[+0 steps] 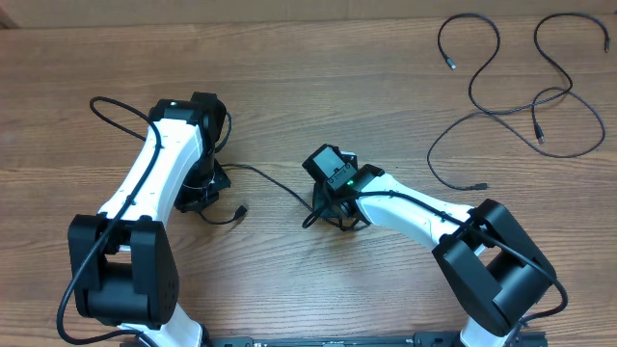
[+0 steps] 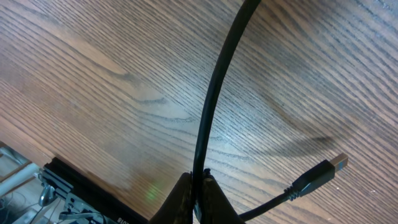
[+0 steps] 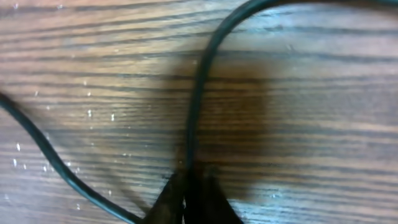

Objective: Untangle cables

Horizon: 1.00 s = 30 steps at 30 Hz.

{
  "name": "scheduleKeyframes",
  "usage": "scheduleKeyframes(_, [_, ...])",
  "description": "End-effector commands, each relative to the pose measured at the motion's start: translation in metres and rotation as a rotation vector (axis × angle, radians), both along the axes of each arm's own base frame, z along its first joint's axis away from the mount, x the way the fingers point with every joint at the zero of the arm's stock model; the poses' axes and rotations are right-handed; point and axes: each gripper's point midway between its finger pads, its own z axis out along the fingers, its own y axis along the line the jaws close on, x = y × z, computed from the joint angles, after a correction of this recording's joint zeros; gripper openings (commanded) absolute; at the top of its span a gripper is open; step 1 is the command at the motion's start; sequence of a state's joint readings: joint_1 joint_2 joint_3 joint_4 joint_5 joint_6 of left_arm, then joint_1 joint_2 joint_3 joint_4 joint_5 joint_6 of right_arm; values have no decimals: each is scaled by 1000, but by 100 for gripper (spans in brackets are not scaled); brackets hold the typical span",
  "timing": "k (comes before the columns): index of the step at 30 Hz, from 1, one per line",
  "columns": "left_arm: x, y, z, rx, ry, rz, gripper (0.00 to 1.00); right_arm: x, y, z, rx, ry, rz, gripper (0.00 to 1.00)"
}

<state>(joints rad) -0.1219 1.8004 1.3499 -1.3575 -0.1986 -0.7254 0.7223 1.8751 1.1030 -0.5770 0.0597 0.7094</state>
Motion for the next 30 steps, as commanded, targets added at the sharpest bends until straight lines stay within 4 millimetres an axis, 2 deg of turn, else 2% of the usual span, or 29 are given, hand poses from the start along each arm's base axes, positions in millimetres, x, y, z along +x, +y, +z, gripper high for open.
scheduleKeyframes(1, [4, 2, 1, 8, -9, -6, 8, -3, -1, -5, -13, 10, 2, 4])
scheduleKeyframes(5, [4, 2, 1, 7, -11, -6, 8, 6, 4, 9, 9, 5, -5, 4])
scheduleKeyframes(7, [5, 2, 1, 8, -11, -6, 8, 14, 5, 25, 17, -7, -18, 4])
scheduleKeyframes(10, [6, 2, 1, 7, -16, -6, 8, 31, -1, 58, 33, -27, -54, 4])
scheduleKeyframes(13, [8, 2, 0, 6, -24, -5, 8, 48, -16, 92, 46, -45, -108, 4])
scheduleKeyframes(14, [8, 2, 0, 6, -27, -5, 8, 57, -32, 111, 46, -56, -154, 4])
scheduleKeyframes(17, [8, 2, 0, 7, -27, -5, 8, 71, -75, 142, -3, -98, -258, 4])
scheduleKeyframes(20, [9, 2, 0, 6, -32, -5, 8, 74, -126, 166, -77, -140, -415, 4])
scheduleKeyframes(23, [11, 2, 0, 4, -38, -5, 9, 70, -161, 186, -99, -170, -502, 4])
scheduleKeyframes(25, [11, 1, 0, 5, -39, -2, 18, 65, -176, 195, -96, -177, -536, 4])
scheduleKeyframes(26, [12, 1, -1, 0, -42, -2, 30, 61, -185, 201, -95, -181, -555, 4])
scheduleKeyframes(28, [11, -2, -1, -17, -39, -2, 57, 57, -189, 204, -98, -179, -564, 4])
scheduleKeyframes(30, [11, -4, -1, -28, -36, -3, 72, 54, -190, 204, -102, -172, -564, 4])
